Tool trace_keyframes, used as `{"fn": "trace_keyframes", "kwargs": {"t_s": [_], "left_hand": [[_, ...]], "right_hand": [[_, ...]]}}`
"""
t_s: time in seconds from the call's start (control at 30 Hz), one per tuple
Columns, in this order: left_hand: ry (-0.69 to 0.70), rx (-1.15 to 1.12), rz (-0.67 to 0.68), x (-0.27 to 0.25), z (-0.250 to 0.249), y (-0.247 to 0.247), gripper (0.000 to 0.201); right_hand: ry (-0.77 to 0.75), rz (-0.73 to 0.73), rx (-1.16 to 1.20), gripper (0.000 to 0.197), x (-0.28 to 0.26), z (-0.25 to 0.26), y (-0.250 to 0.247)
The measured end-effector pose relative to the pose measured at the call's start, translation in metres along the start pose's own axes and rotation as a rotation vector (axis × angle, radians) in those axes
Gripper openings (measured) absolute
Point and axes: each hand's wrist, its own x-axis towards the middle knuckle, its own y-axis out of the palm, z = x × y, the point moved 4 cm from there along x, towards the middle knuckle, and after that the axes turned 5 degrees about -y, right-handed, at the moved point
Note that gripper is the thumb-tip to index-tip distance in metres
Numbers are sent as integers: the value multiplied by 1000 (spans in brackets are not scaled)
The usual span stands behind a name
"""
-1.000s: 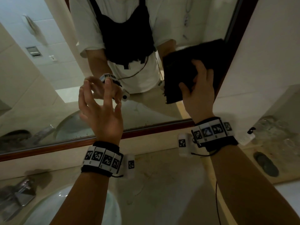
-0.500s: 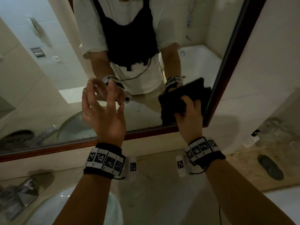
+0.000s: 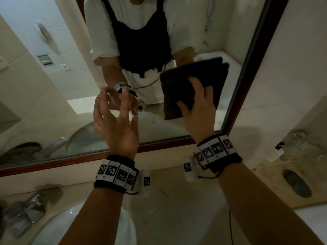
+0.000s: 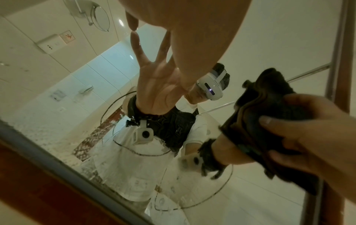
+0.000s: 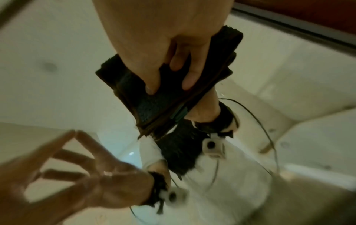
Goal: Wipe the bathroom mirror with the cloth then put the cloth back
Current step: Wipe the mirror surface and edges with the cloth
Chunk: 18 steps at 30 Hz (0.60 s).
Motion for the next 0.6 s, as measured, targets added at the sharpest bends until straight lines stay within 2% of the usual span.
{"fn": "trace_keyframes", "kwargs": {"t_s": [0.13, 0.3, 0.5, 0.6], "left_hand": [[11, 28, 14, 0, 1, -1, 77], [96, -27, -11, -2, 4, -1, 67], [193, -188, -12, -6, 9, -13, 56], [202, -318, 39, -15, 14, -16, 47]], "right_hand": [[82, 93, 25, 69, -48, -24, 29], [160, 172, 147, 75, -85, -44, 55], [177, 150, 234, 75, -97, -32, 70], [167, 216, 291, 73, -102, -17, 86]]}}
